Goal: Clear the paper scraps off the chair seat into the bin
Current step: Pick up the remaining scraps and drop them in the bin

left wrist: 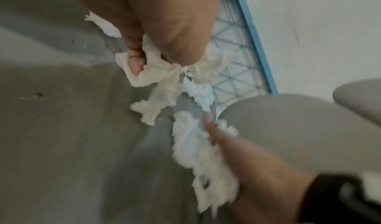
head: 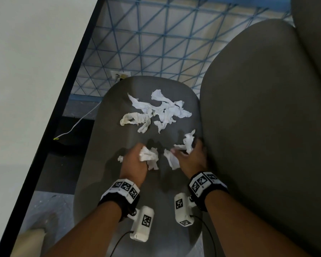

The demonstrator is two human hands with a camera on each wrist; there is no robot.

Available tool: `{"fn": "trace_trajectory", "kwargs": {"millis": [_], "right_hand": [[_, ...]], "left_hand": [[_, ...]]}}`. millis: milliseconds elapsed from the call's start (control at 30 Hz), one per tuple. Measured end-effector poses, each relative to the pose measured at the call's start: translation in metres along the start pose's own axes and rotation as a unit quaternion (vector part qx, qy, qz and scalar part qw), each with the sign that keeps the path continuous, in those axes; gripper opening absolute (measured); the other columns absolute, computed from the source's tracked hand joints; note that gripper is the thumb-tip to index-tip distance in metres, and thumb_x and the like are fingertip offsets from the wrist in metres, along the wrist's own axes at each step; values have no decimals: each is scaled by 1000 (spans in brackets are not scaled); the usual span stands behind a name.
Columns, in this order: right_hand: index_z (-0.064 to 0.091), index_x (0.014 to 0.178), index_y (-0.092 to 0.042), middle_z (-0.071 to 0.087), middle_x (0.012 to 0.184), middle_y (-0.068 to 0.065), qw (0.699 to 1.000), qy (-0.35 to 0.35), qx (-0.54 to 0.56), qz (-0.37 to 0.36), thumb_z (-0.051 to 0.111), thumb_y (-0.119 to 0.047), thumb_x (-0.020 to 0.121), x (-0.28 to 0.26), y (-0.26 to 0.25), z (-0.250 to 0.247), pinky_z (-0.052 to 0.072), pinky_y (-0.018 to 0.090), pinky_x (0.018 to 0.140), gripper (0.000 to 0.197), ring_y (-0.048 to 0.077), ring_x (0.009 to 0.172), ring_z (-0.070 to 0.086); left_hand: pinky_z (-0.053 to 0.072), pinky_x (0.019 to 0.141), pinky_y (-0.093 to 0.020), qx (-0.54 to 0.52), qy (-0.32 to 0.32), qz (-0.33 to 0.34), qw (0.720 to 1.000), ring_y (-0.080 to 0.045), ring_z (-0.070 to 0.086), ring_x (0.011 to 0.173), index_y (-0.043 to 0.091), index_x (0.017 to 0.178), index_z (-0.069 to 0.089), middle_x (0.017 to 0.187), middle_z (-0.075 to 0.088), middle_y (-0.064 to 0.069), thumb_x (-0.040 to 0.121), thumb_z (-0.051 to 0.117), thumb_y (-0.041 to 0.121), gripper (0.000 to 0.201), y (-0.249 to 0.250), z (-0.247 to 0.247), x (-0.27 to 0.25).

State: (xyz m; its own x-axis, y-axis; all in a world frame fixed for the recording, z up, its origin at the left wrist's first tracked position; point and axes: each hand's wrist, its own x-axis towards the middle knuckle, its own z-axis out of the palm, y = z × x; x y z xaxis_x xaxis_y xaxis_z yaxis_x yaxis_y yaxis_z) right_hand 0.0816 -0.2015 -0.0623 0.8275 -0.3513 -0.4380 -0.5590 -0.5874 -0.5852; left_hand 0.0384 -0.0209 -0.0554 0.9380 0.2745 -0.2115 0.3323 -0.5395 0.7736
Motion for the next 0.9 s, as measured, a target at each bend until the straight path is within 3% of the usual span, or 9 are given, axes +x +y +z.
{"fn": "trace_trajectory", "kwargs": {"millis": [67,167,233,300,433,567,667,800,900], "right_hand": [[21,156,-15,33,156,15,998,-18,-35,46,85,-53,67,2,13,12,40,54,112,116,39,141,41],[34,145,-8,40,148,18,995,32,-94,3,78,-35,82,6,23,22,44,50,109,81,39,135,47],[41,136,-15,46,140,14,995,66,-57,-42,77,-31,84,12,14,20,47,44,102,65,35,124,55],[40,134,-29,44,133,8,997,43,-7,-71,82,-33,78,23,1,13,49,41,96,70,28,110,55],[52,130,-28,35,134,7,983,-21,-146,-113,77,-33,81,38,-9,16,45,47,108,56,35,123,52],[57,126,-15,49,136,10,961,-14,-219,-167,67,-17,87,33,-3,23,42,48,109,40,31,131,45],[55,119,-19,63,123,10,976,12,-156,-151,61,-14,88,30,-4,22,51,42,99,32,32,116,60],[47,121,-25,64,120,7,977,34,-138,-158,59,-29,89,27,-5,22,53,44,93,35,31,111,63],[43,136,-19,46,134,10,955,-5,-240,-174,68,-65,76,19,1,29,43,46,99,80,33,121,48]], "left_hand": [[41,63,-5,-57,32,-54,996,-7,61,73,8,94,67,85,67,0,91,51,-4,20,9,-5,1],[47,68,-23,-152,67,-147,975,-25,68,81,9,95,71,91,73,-10,94,48,6,23,9,-5,10],[46,74,-28,-174,76,-162,968,-28,67,83,15,81,68,83,70,-6,95,50,11,24,9,-7,12],[49,82,-33,-173,73,-162,969,-29,66,87,21,72,63,81,68,-4,96,52,19,26,11,-6,12],[51,84,-31,-142,27,-163,976,-19,69,85,15,88,74,85,75,-2,86,67,52,38,3,-1,14],[46,76,-28,-34,23,-158,987,-35,71,91,1,88,71,91,75,-19,89,69,17,17,-8,0,17],[38,73,-24,1,-13,-130,991,-34,66,88,7,83,66,88,69,-19,89,58,0,12,-9,-4,15],[39,81,-19,-8,6,-124,992,-20,62,94,8,114,68,103,68,-2,87,54,-7,34,-10,-5,18],[44,81,-22,-13,10,-136,991,-24,67,96,12,118,68,108,73,-11,87,50,-6,39,-16,-1,26]]}}
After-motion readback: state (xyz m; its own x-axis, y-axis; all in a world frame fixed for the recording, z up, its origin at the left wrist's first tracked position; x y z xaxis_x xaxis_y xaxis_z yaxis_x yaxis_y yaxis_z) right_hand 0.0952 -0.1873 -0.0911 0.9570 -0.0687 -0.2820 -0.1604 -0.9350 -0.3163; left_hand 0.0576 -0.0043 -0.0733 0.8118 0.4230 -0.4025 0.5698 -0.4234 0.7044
